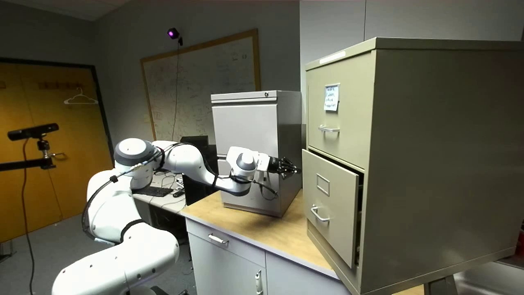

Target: Close the open drawer

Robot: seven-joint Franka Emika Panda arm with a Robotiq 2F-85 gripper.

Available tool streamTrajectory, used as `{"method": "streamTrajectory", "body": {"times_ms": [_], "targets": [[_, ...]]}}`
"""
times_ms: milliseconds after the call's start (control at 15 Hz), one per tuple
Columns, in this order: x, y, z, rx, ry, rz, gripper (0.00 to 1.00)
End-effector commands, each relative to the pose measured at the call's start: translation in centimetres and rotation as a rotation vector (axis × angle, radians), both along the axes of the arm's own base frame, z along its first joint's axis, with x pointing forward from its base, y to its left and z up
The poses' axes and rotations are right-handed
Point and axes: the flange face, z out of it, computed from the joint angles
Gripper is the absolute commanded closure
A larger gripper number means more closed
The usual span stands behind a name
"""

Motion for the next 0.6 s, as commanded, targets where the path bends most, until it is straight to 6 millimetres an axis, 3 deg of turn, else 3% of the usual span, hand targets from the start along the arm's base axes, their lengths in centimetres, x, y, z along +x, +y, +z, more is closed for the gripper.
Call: {"method": "streamTrajectory", "body": {"times_ms": [0, 200, 533], "targets": [[-2.8, -3.3, -0.4, 0.042, -0.015, -0.004, 1.0], [-5.8, -4.4, -0.3, 0.077, -0.04, 0.011, 1.0], [-11.0, -3.6, 2.2, 0.116, -0.098, 0.082, 1.0]]}}
